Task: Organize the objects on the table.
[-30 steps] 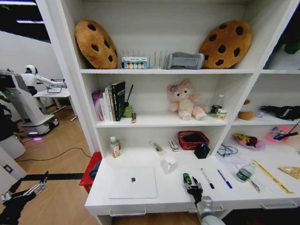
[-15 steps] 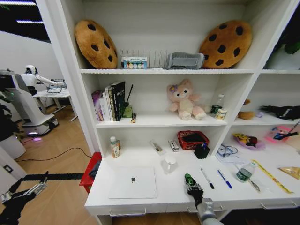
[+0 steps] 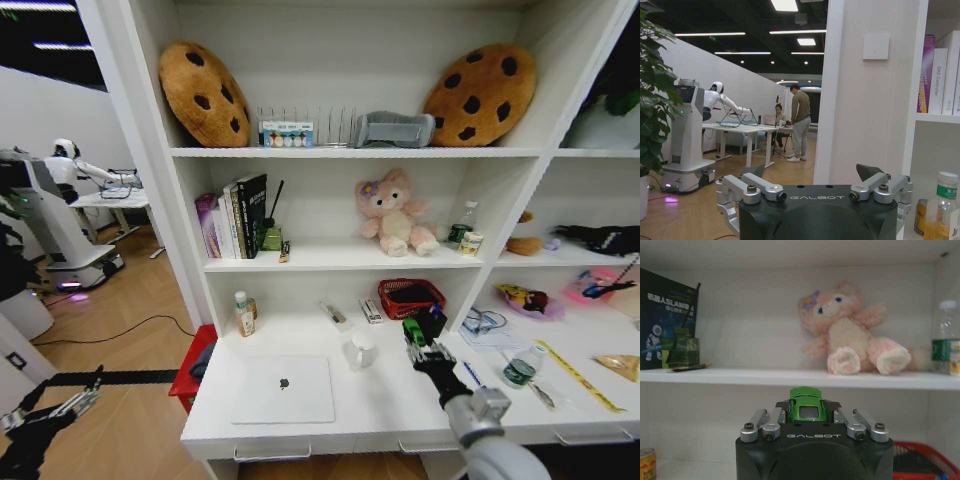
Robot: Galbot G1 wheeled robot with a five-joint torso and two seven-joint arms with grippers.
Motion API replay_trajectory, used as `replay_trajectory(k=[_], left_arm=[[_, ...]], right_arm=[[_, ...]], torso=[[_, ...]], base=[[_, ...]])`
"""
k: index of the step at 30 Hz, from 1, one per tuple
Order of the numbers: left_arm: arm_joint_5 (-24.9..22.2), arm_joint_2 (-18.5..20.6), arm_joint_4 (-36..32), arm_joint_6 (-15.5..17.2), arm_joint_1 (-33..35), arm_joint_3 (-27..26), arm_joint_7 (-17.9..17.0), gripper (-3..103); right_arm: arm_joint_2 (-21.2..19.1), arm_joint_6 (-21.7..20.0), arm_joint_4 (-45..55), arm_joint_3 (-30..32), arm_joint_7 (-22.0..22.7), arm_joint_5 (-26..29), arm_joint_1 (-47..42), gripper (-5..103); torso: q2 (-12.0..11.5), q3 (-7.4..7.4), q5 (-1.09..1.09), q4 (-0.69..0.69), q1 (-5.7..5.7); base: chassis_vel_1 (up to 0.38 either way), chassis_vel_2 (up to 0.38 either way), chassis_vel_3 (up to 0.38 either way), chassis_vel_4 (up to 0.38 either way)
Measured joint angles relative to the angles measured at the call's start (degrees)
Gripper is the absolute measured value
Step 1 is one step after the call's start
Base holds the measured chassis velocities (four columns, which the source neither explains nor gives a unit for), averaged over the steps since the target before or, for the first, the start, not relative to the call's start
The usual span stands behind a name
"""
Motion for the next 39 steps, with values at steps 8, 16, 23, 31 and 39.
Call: replay_trajectory(k=[8,16,23,31,39], left_arm=[[0.01,0.00,-0.01,0.00,0.00,0.00,0.02,100],[0.00,-0.01,-0.01,-0.01,0.00,-0.01,0.03,100],[0.00,0.00,-0.01,-0.02,0.00,-0.01,0.05,100],[0.00,0.00,-0.01,-0.02,-0.01,-0.01,0.04,100],[0.00,0.00,-0.01,-0.02,0.00,-0.01,0.04,100]], right_arm=[[-13.93,-3.61,-5.48,-4.29,-0.01,15.48,21.14,36],[-16.95,-5.27,-9.70,-9.32,0.45,20.61,31.56,36],[-14.72,-9.12,-21.72,-28.16,4.69,29.17,54.79,36],[-5.96,-11.53,-32.77,-44.84,6.94,32.09,70.33,36],[-3.53,-11.78,-38.42,-49.78,6.72,30.61,75.05,36]], torso=[[0.00,0.01,-0.01,0.02,0.00],[0.00,0.01,-0.03,0.01,0.00],[0.00,0.01,-0.02,0.01,0.00],[-0.01,0.01,-0.02,0.01,0.00],[0.00,0.00,-0.02,0.00,0.01]], base=[[0.000,0.000,0.000,0.000],[0.000,0.000,0.000,0.000],[0.000,0.000,0.000,0.000],[0.000,0.000,0.000,0.000],[0.000,0.000,0.000,0.000]])
